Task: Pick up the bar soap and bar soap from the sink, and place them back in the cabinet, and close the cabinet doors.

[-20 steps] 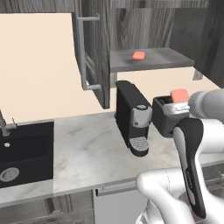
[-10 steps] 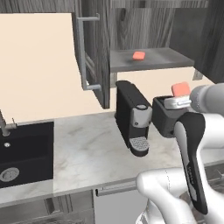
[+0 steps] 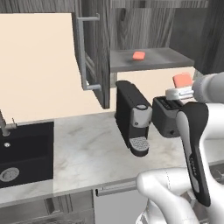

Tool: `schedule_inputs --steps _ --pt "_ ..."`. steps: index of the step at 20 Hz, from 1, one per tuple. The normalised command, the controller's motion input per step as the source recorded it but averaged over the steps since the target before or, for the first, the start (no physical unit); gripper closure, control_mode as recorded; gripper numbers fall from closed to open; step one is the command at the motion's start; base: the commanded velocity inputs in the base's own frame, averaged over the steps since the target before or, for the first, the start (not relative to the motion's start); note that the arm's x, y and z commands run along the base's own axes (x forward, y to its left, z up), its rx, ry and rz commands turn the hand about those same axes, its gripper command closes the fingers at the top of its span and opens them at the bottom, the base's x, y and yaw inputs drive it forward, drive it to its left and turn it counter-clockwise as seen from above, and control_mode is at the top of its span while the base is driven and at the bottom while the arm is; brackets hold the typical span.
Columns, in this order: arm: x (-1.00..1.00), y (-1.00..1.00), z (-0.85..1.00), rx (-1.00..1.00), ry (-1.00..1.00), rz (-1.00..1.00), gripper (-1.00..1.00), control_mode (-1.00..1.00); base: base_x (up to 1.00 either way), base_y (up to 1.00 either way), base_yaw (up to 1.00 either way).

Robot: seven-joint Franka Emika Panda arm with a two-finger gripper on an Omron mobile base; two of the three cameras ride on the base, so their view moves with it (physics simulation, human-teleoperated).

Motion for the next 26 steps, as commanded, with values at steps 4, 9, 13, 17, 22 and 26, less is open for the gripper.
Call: schedule_inputs --steps 4,9,13,17,22,26 --pt "0.03 0.00 0.34 0.00 0.00 0.00 1.00 -1.00 0.00 0.00 0.00" --pt "0.19 0.00 0.24 0.00 -0.01 0.00 1.00 -1.00 0.00 0.00 0.00" --pt "0.27 0.00 0.08 0.00 -0.04 0.00 1.00 -1.00 0.00 0.00 0.00" --pt "0.41 0.00 0.00 0.00 -0.01 0.00 1.00 -1.00 0.00 0.00 0.00" --pt "0.35 0.00 0.00 0.00 -0.04 0.00 1.00 -1.00 0.00 0.00 0.00" --pt "0.42 0.00 0.02 0.00 -0.03 0.00 1.00 -1.00 0.00 0.00 0.00"
